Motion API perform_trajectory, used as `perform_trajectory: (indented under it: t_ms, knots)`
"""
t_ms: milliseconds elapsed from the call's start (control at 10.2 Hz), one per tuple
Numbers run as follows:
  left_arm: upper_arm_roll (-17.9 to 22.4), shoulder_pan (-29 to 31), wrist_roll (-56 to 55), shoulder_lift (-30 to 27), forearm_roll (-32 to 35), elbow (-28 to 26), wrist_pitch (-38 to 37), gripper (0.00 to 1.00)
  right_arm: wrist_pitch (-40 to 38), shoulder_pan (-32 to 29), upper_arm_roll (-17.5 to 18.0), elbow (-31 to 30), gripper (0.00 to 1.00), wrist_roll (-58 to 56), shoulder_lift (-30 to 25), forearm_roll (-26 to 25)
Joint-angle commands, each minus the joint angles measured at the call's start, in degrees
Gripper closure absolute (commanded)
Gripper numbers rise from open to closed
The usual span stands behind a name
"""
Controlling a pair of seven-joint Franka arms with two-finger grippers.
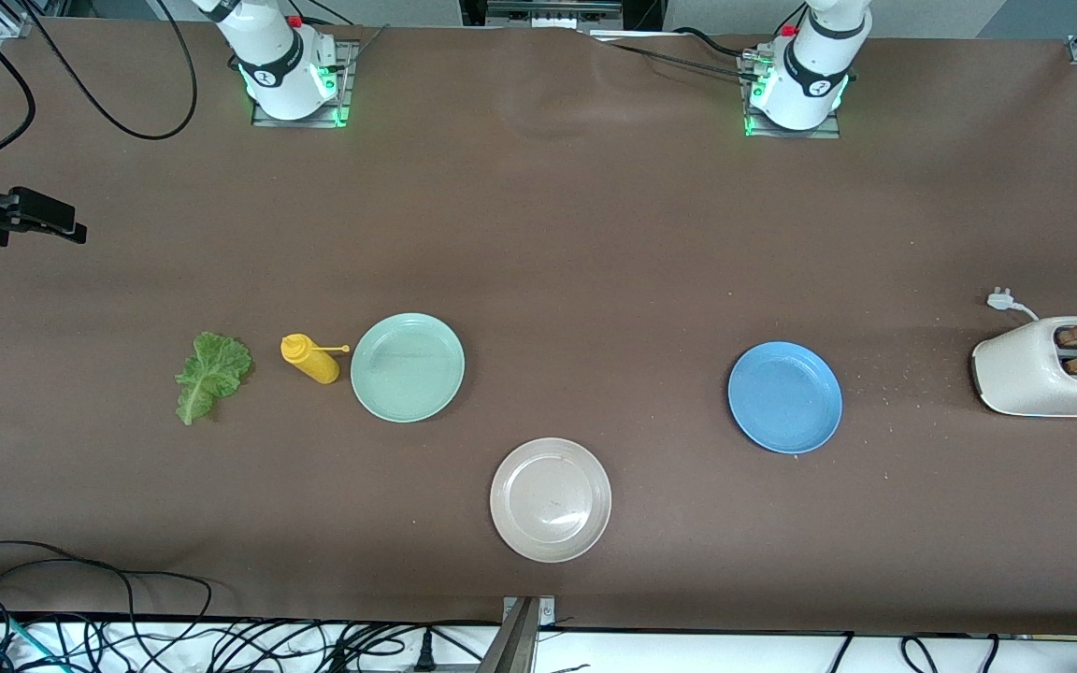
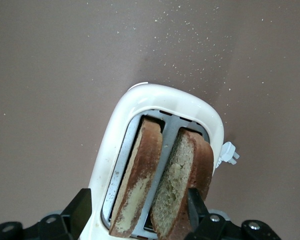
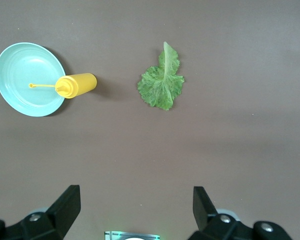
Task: Make sandwich on beige plate with both arms
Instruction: 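Lower the open left gripper onto the toast slices in the toaster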
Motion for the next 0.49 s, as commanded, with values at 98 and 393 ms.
perform_trajectory:
  t_ms: [98,393]
  knots:
    - [-0.5,0.4,0.0,-0.7,1.5,-1.5,0.9,0.16,-1.1,-0.4,0.2,1.1,0.00,0.1,0.2,0.0]
    - [-0.4,0.3,0.0,-0.4,1.6,-0.9,1.2,0.15,-1.1,-0.4,0.2,1.1,0.00,0.1,0.2,0.0]
